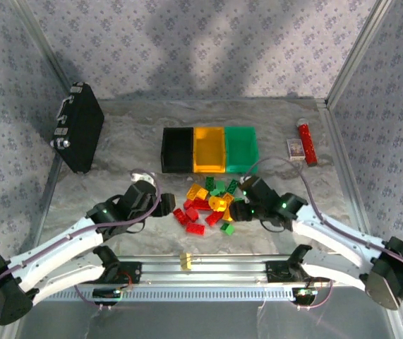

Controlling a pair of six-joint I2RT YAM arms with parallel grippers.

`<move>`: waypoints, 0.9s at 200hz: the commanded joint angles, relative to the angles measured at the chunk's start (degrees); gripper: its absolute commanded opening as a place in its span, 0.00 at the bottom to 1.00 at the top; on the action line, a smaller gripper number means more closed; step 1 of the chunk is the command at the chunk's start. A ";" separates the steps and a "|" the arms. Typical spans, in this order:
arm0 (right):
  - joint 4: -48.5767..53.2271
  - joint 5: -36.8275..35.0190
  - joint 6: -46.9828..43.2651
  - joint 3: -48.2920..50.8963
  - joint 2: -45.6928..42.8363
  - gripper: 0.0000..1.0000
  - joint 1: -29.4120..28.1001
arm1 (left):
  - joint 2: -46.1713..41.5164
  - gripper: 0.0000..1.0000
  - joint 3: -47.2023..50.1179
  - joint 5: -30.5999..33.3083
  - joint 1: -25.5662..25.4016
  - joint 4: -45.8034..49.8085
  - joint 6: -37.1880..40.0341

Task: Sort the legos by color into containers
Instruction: Pick up the lego from the bottom-center of the table.

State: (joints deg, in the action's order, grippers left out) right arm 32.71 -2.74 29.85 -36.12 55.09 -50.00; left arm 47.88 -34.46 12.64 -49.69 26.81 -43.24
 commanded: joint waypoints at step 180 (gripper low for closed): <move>-11.67 -0.81 -1.54 0.70 18.77 0.60 -9.69 | -6.52 0.76 1.76 2.53 -1.81 1.92 -1.21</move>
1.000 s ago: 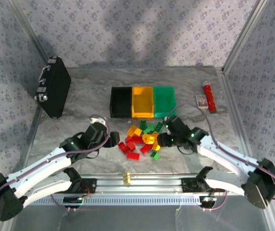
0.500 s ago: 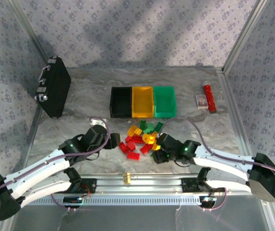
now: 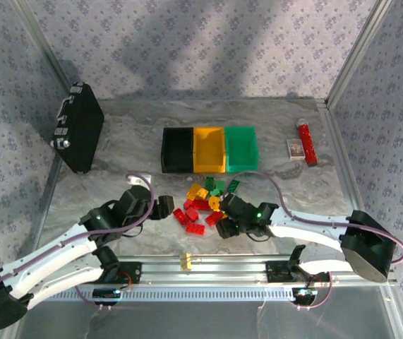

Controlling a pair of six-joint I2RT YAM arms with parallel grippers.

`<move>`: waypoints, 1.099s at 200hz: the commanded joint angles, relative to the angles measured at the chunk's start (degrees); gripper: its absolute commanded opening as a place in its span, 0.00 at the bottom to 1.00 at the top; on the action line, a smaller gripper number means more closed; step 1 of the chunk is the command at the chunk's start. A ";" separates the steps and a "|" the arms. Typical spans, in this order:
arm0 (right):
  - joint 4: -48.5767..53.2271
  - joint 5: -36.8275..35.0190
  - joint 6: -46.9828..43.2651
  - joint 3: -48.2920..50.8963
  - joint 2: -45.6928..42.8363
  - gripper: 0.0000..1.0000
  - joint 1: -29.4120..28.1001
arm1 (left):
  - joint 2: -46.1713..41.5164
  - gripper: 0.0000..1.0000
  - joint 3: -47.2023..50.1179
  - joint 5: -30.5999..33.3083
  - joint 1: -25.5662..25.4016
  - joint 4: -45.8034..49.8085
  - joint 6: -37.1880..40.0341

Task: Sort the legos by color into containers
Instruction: Pick up the lego from the bottom-center of the table.

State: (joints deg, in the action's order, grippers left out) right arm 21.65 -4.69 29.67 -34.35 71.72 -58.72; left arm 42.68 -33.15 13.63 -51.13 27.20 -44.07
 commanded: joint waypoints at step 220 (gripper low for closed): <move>0.01 -8.95 5.90 -8.68 14.09 0.49 -6.38 | -4.79 0.76 2.89 3.68 -0.37 2.26 -1.06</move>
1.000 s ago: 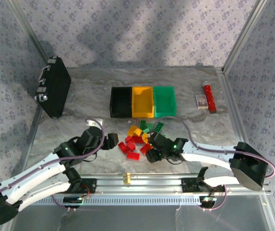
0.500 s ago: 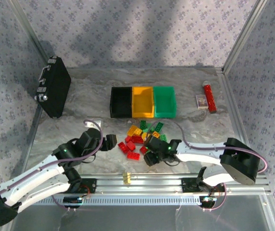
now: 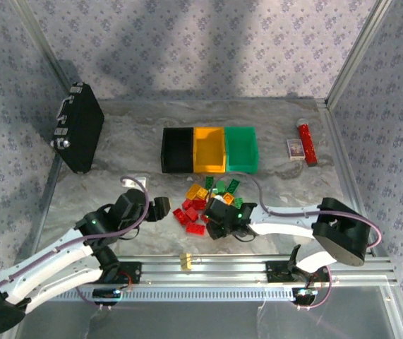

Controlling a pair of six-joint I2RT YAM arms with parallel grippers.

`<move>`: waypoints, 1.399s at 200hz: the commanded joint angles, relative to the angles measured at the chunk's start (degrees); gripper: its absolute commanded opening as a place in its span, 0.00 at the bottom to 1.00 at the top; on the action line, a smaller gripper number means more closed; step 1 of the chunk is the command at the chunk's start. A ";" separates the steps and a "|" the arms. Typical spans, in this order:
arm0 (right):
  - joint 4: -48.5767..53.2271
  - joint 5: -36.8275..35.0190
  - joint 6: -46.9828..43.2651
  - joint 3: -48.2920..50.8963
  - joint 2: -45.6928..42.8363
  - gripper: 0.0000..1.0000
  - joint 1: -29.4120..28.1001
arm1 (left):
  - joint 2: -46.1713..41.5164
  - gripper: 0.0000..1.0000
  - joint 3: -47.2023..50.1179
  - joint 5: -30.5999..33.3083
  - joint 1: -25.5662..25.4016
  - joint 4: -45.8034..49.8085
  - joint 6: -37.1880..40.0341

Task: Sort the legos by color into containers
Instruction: Pick up the lego from the bottom-center of the table, then place the lego in the container.

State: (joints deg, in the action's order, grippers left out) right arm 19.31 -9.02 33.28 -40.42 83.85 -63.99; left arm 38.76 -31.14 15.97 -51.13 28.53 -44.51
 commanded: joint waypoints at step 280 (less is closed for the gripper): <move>16.83 7.39 -16.32 -40.36 11.94 0.25 38.70 | 3.04 0.76 -1.43 0.23 -2.67 1.31 -0.76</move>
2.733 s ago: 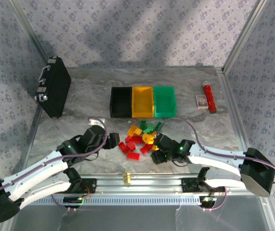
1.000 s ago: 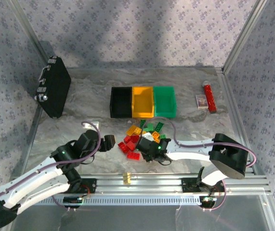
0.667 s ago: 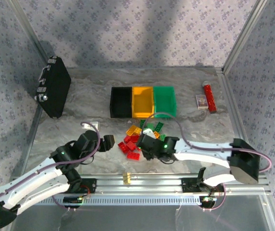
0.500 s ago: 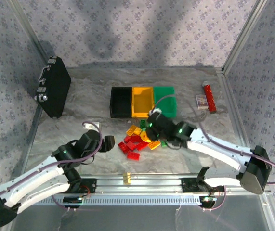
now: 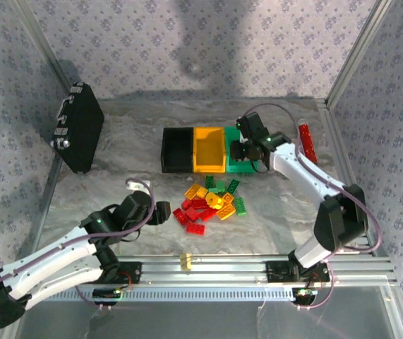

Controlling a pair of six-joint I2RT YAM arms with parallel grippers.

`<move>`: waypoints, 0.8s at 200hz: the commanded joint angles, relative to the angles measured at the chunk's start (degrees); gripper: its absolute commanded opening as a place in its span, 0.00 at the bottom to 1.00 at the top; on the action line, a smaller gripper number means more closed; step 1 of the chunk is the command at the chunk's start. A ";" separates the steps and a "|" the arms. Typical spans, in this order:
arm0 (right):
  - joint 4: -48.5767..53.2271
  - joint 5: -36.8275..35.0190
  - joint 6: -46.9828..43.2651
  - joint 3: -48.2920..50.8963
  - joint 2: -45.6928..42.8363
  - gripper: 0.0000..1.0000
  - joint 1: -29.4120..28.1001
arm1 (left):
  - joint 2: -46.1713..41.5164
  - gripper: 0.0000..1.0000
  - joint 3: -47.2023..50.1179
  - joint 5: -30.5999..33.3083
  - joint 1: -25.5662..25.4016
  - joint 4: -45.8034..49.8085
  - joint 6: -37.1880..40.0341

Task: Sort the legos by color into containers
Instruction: Place the lego in the container.

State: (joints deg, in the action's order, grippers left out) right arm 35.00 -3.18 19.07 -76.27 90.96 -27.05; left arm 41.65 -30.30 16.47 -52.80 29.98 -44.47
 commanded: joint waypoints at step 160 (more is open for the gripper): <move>4.61 -4.89 0.01 1.38 -3.64 0.61 -3.85 | 1.32 0.76 -3.28 0.76 -4.16 -1.17 -1.44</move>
State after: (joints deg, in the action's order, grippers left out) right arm 37.93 -6.85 17.41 -80.77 92.95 -28.42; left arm 42.50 -31.38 16.53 -56.40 29.80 -45.74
